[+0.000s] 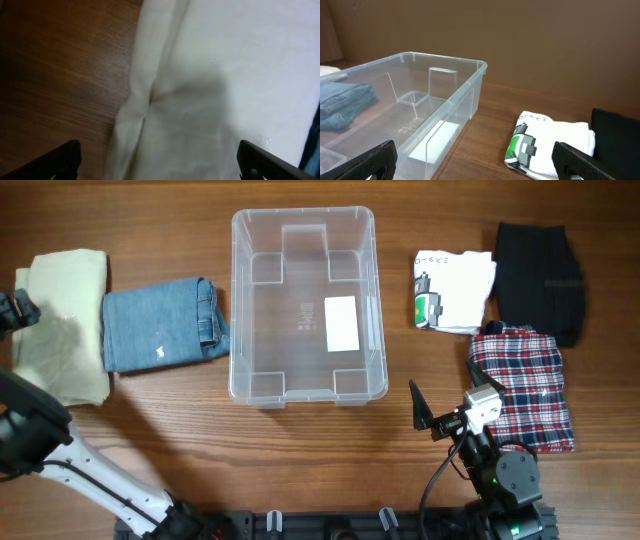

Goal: Pack container
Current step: 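Lower the left gripper and grasp the cream cloth's edge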

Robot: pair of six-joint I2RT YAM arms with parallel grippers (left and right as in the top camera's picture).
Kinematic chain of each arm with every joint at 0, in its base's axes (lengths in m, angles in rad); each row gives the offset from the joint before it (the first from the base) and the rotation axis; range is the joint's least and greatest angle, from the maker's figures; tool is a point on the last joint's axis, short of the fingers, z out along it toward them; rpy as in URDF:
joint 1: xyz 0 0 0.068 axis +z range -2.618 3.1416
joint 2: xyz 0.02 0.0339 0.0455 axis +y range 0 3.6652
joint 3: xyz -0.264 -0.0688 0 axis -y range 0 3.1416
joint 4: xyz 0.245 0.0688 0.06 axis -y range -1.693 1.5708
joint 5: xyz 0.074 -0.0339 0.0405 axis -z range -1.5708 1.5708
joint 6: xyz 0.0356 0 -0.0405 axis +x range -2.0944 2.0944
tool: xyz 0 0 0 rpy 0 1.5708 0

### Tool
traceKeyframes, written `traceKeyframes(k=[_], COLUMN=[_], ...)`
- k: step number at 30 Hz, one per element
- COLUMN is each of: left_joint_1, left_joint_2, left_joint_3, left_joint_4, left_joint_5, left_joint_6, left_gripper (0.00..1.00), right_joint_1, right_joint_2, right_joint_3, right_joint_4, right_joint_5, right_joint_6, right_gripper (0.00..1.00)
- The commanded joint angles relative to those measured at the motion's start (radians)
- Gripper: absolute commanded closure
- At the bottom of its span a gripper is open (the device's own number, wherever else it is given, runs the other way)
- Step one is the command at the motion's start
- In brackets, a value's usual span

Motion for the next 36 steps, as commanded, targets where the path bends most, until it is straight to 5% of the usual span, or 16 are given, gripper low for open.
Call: traceKeyframes(k=[1,21,23,26,30,33,36], left_joint_1=[0.040,0.051,0.051,0.051,0.051,0.051,0.051], left_joint_2=[0.027,0.210,0.211,0.211,0.211,0.211,0.211], left_joint_3=[0.010,0.010,0.010,0.011,0.011,0.011,0.011], left_joint_4=[0.007,0.057,0.046,0.039,0.027,0.024,0.024], left_joint_5=[0.136,0.217,0.216,0.216,0.216,0.216,0.216], left_joint_6=[0.106,0.136,0.136,0.136,0.133,0.133,0.133], left_gripper=[0.00,0.02,0.13,0.48,0.79,0.96,0.96], right_joint_1=[-0.005,-0.005,-0.005,-0.005,-0.005,-0.005,-0.005], right_joint_2=[-0.005,-0.005,-0.005,-0.005,-0.005,-0.005,-0.005], right_joint_3=[-0.001,-0.001,-0.001,-0.001,-0.001,-0.001,-0.001], right_joint_4=[0.005,0.005,0.005,0.005,0.005,0.005,0.005], right_joint_5=[-0.013,-0.013,-0.013,-0.013,-0.013,-0.013,-0.013], right_joint_6=[-0.002,-0.002,-0.002,-0.002,-0.002,-0.002,-0.002], right_gripper=[0.00,0.00,0.00,0.00,0.00,0.00,0.00])
